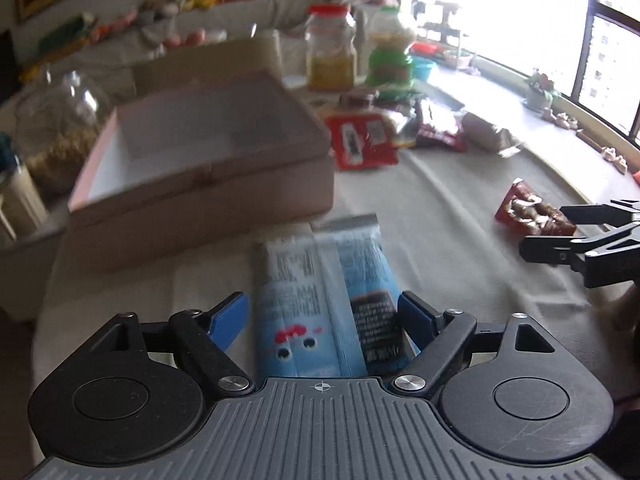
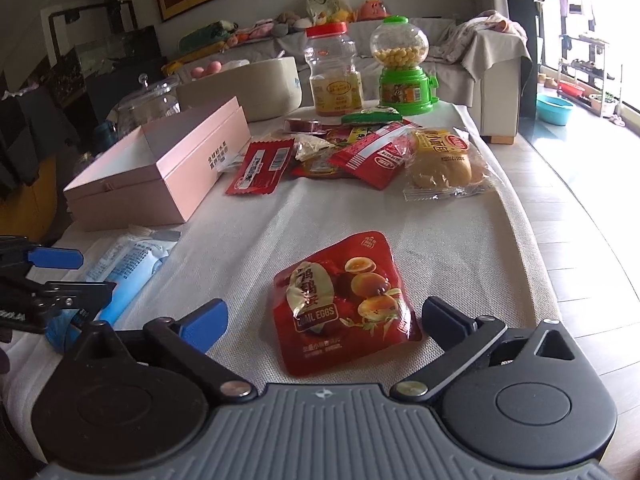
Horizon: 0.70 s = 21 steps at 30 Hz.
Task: Organize snacks
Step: 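Grasp the blue-and-white packet with the left gripper while right grasps red egg-snack bag, then lower the blue-and-white packet into the pink box and open the left gripper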
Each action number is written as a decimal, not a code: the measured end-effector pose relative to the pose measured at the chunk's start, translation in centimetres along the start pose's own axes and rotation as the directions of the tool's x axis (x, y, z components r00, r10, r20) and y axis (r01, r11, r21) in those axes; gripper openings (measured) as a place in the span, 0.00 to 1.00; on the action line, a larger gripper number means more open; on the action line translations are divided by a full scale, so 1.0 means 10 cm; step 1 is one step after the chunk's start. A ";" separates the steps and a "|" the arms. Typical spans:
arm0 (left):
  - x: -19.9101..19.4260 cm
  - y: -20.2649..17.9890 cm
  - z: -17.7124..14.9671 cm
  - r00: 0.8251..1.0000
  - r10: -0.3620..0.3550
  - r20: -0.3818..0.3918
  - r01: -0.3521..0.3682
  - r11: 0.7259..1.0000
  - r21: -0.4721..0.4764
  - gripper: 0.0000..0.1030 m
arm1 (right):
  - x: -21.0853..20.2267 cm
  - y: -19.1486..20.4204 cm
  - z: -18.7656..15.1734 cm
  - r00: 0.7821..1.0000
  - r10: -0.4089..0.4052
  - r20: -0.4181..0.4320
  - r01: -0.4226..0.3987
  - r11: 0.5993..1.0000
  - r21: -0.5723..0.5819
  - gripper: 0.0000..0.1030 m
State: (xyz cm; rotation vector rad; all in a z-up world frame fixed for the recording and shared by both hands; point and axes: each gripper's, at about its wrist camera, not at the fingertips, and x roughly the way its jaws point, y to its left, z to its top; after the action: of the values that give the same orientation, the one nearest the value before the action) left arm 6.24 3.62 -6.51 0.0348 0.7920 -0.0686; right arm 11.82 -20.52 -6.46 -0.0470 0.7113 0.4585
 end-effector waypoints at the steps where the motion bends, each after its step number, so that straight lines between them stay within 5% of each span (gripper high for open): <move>1: 0.03 0.01 0.00 1.000 -0.023 -0.009 0.023 1.000 -0.013 0.85 | 0.01 0.02 0.01 1.000 -0.005 -0.012 0.005 1.000 -0.016 1.00; 8: 0.12 0.00 -0.02 0.999 -0.033 -0.001 0.033 0.999 -0.002 0.86 | 0.04 0.14 -0.02 0.998 -0.022 -0.056 0.014 0.988 -0.152 1.00; 13: -0.02 0.13 -0.07 0.992 -0.124 -0.005 0.123 0.990 -0.065 0.83 | -0.04 0.08 -0.01 0.998 0.038 -0.049 -0.044 0.989 -0.141 0.98; 17: -0.17 0.15 -0.19 0.991 -0.137 -0.008 0.136 0.989 -0.054 0.83 | -0.01 0.04 0.12 1.000 -0.013 -0.014 0.012 0.996 -0.088 0.92; 21: -0.35 0.21 -0.31 0.988 -0.155 -0.003 0.155 0.986 -0.054 0.83 | 0.12 0.05 0.21 0.997 -0.034 -0.075 0.029 0.997 -0.069 0.74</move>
State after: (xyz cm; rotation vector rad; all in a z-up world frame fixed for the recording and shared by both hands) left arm 1.69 6.02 -6.21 -0.0775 0.8022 -0.1946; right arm 13.71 -19.19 -5.51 -0.1403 0.7686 0.4522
